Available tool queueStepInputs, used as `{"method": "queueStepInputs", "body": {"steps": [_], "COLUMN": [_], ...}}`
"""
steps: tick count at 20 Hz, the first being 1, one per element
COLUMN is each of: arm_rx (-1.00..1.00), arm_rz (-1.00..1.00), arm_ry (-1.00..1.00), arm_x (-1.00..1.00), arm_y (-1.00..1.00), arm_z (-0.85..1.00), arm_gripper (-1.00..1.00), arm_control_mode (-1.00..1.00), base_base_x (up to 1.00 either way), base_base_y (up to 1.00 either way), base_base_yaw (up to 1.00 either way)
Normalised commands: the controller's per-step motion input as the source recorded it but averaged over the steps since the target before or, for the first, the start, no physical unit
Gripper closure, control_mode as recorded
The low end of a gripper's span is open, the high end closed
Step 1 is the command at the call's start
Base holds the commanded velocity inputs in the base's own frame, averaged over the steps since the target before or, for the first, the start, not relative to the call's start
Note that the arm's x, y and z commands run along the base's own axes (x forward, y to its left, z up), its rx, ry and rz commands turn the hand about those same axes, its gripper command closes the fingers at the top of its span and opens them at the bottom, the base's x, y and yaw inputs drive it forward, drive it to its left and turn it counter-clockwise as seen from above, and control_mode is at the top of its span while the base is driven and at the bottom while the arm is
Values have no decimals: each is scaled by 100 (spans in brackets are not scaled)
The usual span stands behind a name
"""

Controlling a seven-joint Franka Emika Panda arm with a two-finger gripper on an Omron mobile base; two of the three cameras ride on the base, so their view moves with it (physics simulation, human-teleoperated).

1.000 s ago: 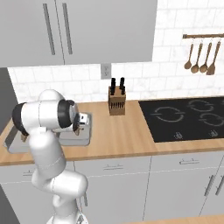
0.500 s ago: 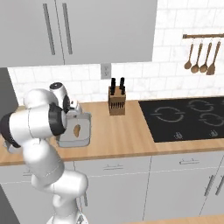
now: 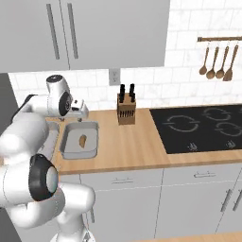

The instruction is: Place one sweet potato and one fish in each tupperware on the nearby counter, to pack two identical lunches.

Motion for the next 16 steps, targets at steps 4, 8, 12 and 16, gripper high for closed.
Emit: {"method": "queueStepInputs", "body": {"steps": [4,8,12,16], "arm_rx": [5,0,-2,0], "arm_rz": [0,2,11,0], "arm_ry": [-38,-54,-15,0], "arm_x": [-100,-100,-91,0], "arm_y": [-59,-7,9,0], "arm_z": [86,51,4,0], "arm_gripper": [-100,-100,-100,-100], "arm_control_mode": [-100,-100,-100,100], "base_base_x": [0,0,0,-100], "base_base_y": [0,0,0,8], "base_base_yaw": [0,0,0,28]}}
